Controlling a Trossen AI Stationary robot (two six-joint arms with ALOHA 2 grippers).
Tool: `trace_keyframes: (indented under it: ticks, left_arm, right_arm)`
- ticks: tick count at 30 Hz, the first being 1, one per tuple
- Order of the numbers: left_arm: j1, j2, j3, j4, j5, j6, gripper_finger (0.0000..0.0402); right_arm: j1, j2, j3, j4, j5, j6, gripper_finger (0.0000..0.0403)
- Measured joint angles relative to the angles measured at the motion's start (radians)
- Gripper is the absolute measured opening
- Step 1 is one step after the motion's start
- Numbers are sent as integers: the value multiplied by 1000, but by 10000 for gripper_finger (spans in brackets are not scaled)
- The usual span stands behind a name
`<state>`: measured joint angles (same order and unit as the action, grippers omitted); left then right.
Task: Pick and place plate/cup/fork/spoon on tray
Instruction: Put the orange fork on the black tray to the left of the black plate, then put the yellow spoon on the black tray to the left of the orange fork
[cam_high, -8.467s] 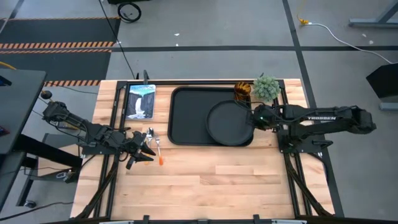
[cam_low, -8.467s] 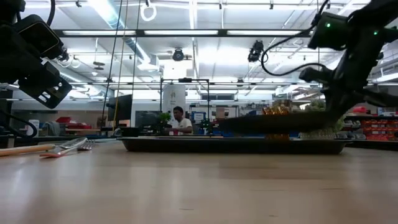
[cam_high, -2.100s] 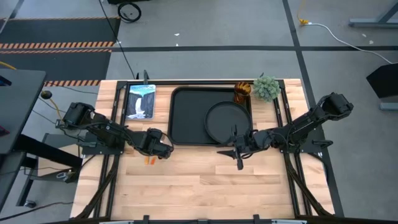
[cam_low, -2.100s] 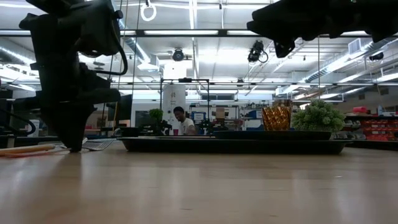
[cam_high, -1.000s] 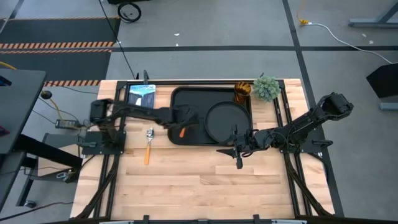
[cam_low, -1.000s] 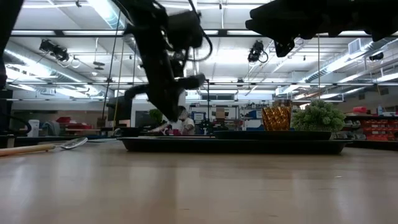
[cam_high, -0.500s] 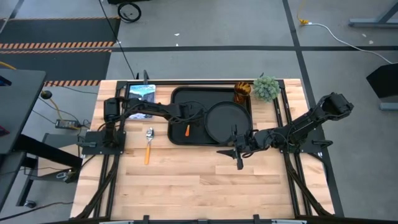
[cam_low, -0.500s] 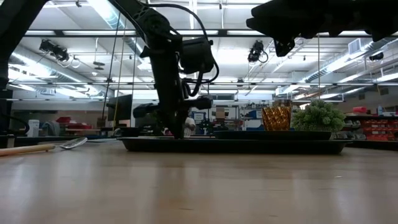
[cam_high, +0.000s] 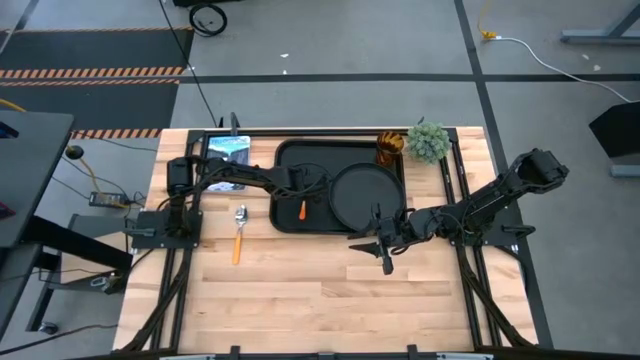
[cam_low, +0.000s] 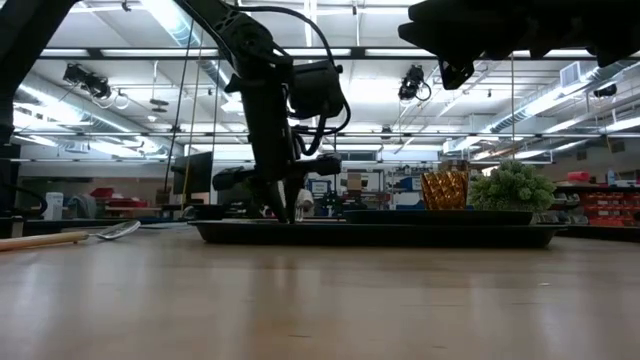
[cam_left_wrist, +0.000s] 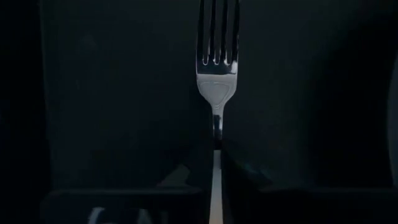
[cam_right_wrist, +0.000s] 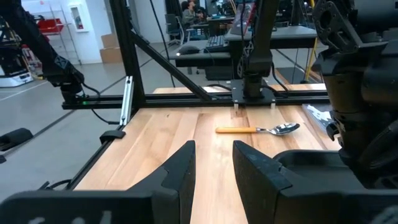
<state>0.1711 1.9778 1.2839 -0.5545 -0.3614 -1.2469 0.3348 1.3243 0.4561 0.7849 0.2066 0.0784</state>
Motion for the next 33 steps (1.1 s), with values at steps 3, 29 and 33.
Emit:
trace_keyframes:
  ticks: [3, 29, 33]
  left_arm:
    - [0, 0, 0, 0, 0, 0, 65]
    - [-297, -269, 0, -599, 133, 16, 59]
    - [-383, -270, -35, -715, 121, -57, 46]
  right_arm:
    - [0, 0, 0, 0, 0, -1, 114]
    - [2, 0, 0, -24, 8, 5, 114]
    - [16, 0, 0, -22, 8, 8, 114]
